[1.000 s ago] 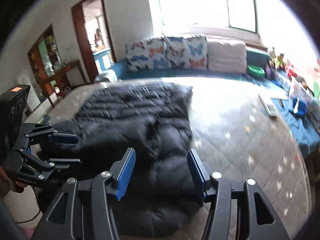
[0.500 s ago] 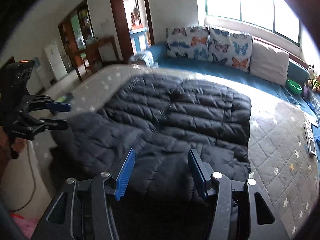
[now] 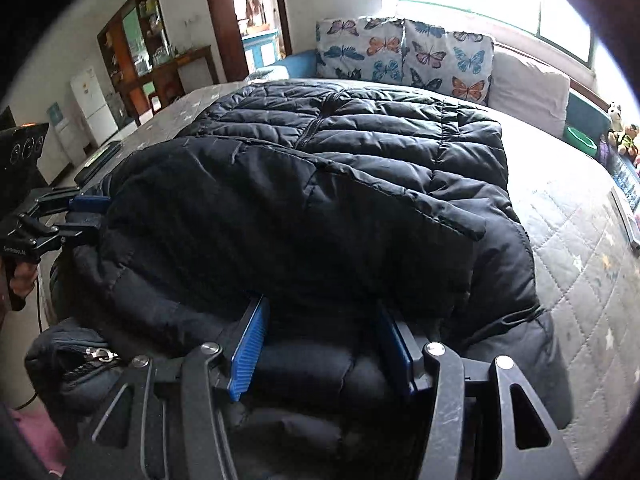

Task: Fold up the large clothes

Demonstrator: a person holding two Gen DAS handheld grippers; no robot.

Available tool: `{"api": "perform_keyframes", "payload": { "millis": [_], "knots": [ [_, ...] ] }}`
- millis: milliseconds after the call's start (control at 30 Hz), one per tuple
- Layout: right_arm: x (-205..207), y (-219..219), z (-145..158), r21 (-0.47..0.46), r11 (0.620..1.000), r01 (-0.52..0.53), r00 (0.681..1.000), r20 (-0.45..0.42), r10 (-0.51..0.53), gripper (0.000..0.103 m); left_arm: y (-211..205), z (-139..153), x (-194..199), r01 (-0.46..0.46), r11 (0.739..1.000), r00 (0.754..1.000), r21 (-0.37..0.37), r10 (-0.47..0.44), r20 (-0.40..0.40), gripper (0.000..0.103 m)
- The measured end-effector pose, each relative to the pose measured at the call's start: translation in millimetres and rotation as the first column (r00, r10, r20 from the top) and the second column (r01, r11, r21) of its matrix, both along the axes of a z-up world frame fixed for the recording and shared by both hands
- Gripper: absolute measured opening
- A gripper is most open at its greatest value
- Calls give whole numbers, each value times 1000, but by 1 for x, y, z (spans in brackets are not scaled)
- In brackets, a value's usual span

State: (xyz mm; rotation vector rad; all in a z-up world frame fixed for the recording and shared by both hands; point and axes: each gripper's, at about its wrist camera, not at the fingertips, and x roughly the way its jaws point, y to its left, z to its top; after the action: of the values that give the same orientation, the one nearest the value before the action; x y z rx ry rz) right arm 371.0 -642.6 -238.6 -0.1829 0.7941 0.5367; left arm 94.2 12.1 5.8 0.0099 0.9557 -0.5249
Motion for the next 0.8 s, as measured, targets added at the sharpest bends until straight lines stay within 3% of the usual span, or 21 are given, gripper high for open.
{"api": "perform_keyframes", "payload": {
  "millis": [167, 300, 400, 567, 700, 800],
  "knots": [
    [-1, 1, 25, -43, 999, -9, 1000, -19, 8, 60, -8, 29, 2, 33, 997, 999, 67, -33, -3, 66],
    [-2, 4, 61, -40, 999, -20, 998, 53, 22, 60, -19, 63, 3, 71, 996, 996, 59, -74, 52, 68],
    [10, 12, 73, -49, 999, -22, 997, 77, 26, 61, -31, 68, 14, 74, 992, 993, 98, -83, 84, 74],
    [36, 14, 50, -69, 998, 0, 1000, 14, 0, 61, -32, 33, 36, 80, 992, 997, 101, -80, -3, 74],
    [34, -2, 16, -41, 999, -7, 1000, -21, 6, 64, -34, 15, 27, 82, 990, 995, 112, -88, 51, 74],
    [33, -7, 10, -16, 1000, 3, 1000, -19, -3, 65, -37, 22, 21, 84, 988, 995, 126, -91, 49, 74]
  ]
}}
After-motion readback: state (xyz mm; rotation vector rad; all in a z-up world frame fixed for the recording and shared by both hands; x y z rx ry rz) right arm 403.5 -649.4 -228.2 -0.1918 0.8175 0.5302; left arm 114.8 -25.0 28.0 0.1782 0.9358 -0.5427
